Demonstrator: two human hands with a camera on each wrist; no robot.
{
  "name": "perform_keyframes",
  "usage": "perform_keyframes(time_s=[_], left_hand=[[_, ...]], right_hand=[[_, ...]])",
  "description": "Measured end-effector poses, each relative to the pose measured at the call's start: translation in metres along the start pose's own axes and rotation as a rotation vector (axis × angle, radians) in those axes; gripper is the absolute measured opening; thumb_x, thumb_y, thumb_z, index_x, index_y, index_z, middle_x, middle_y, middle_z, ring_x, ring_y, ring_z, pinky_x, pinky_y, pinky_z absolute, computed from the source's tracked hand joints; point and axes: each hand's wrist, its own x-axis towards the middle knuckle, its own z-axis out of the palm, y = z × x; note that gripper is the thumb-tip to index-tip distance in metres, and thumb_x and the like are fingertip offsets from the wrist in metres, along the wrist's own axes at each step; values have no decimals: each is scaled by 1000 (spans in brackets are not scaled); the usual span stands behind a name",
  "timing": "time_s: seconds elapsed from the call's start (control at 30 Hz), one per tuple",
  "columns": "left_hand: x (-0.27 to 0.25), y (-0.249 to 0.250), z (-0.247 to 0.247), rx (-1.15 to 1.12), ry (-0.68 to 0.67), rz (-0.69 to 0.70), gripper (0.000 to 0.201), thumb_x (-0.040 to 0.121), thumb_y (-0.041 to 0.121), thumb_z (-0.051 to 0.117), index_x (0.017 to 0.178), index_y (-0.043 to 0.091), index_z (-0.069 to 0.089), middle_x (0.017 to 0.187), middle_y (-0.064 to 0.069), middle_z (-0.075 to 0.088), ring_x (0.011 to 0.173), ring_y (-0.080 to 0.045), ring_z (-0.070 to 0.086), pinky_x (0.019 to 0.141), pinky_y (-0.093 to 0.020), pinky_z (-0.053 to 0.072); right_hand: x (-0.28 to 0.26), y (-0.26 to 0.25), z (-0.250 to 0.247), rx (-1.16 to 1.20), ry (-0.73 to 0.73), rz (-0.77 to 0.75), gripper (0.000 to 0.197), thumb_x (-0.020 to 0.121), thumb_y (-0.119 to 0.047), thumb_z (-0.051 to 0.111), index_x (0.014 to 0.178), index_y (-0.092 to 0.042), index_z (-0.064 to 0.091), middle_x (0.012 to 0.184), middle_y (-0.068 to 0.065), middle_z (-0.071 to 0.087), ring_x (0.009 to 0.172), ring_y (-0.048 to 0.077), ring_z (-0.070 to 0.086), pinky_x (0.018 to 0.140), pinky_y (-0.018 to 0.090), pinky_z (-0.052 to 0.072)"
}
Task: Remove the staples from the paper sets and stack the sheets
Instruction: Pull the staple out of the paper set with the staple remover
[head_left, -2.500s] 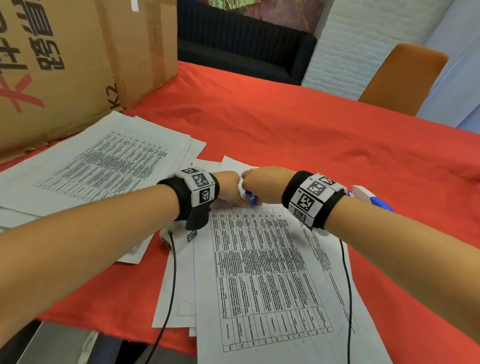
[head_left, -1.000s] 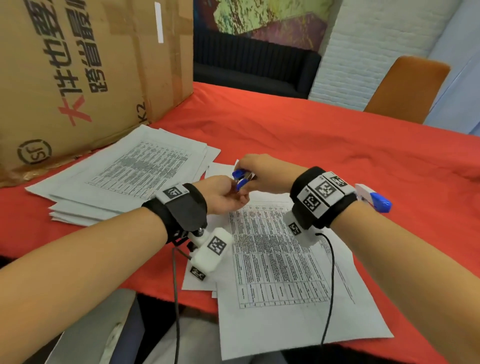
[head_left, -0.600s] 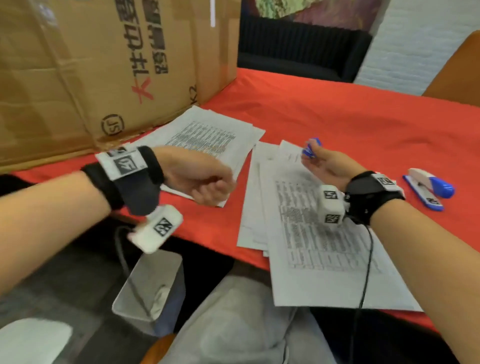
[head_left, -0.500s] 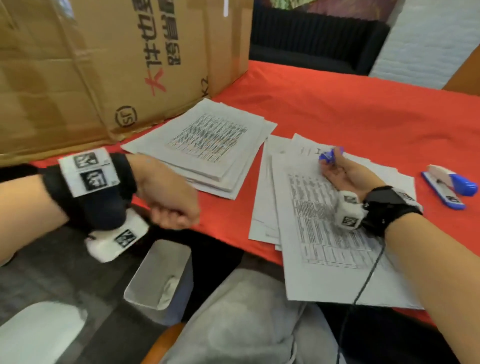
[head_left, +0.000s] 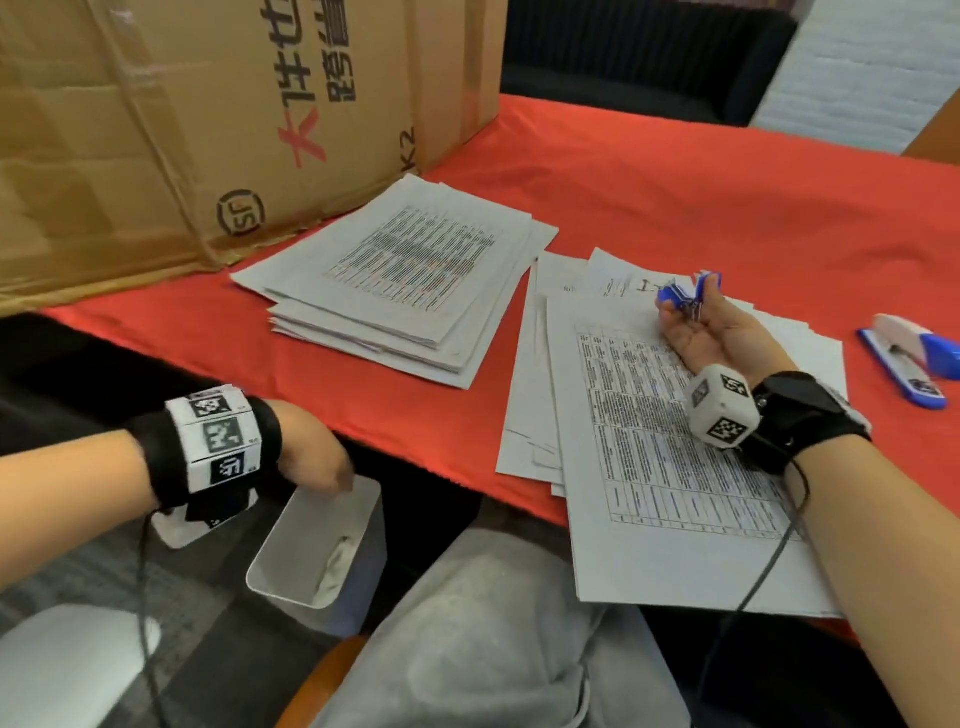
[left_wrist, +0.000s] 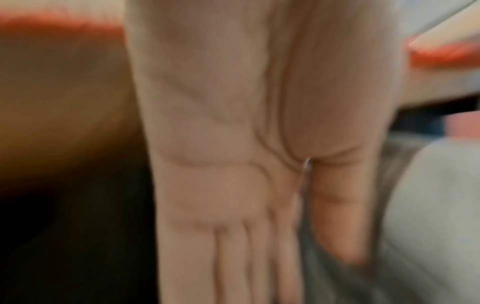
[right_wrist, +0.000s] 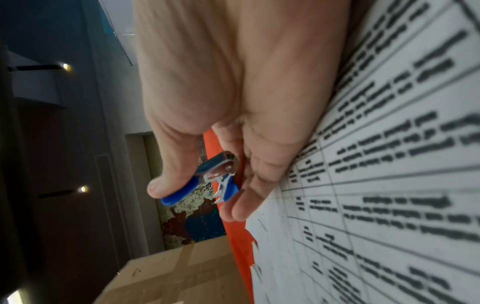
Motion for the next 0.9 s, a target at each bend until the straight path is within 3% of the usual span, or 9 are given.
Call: perform_keyframes(time_s=[0.1,0.17,0.27,0.43,0.6,0.67,0.77,0.83,0.9], left_hand=[[-52,47,-43,-147,-129,202,27,96,10,43,113,1,62,106,-12,69,76,-8,63,72,-20,49],[-68,67,-84,-149,-9,309,20,95,8,44,96,6,64,84,-7,70,60,-3,61,58,-14,47],[-69,99,-160,-68,351,355,15,95,17,48,89,13,62,81,1,68,75,-17,66,67,-23,50],[-13,149,-237,-105,751,394,35,98,28,46,127,9,53,127,-7,56,114,-26,53,93,-31,41],[44,180,-261,-56,701,338,35,99,40,39,86,10,51,82,-14,48,66,-25,46,57,-30,32],[49,186,-267,-39,687,302,48,98,44,39,102,1,60,99,-26,56,86,-32,58,74,-34,44],[49,178,-275,-104,605,239,65,88,59,47,131,10,51,137,-9,50,122,-28,49,100,-38,37],[45,166,-276,-243,491,216,75,75,62,62,136,20,48,141,-3,47,123,-25,49,106,-42,39],[44,150,-273,-546,293,331,63,74,38,74,128,14,54,128,-9,59,101,-23,65,93,-40,53]], right_hand=[[4,-4,-9,158,80,-30,30,94,-33,53,100,-4,62,98,12,63,81,17,66,81,25,56],[6,-6,-15,244,144,-57,40,91,-35,57,114,-1,53,99,11,60,81,17,64,76,25,56],[8,-12,-20,308,251,-102,38,90,-38,60,100,-1,59,89,9,60,80,16,61,73,25,57],[8,-16,-26,411,314,-146,36,89,-37,62,94,-1,57,87,9,57,77,17,59,84,29,53],[10,-19,-31,456,345,-164,36,89,-37,62,97,-3,56,87,8,57,75,16,59,81,29,52],[11,-20,-32,468,351,-163,36,90,-37,62,96,-2,56,86,8,57,75,16,58,82,29,51],[14,-20,-34,470,360,-155,37,89,-37,62,98,-2,56,87,8,56,77,16,57,83,30,51],[16,-18,-36,461,359,-157,39,88,-39,63,102,-3,56,89,7,55,77,16,57,79,29,52],[17,-18,-37,446,364,-161,40,88,-39,63,103,-3,55,89,7,55,75,15,57,75,28,53]])
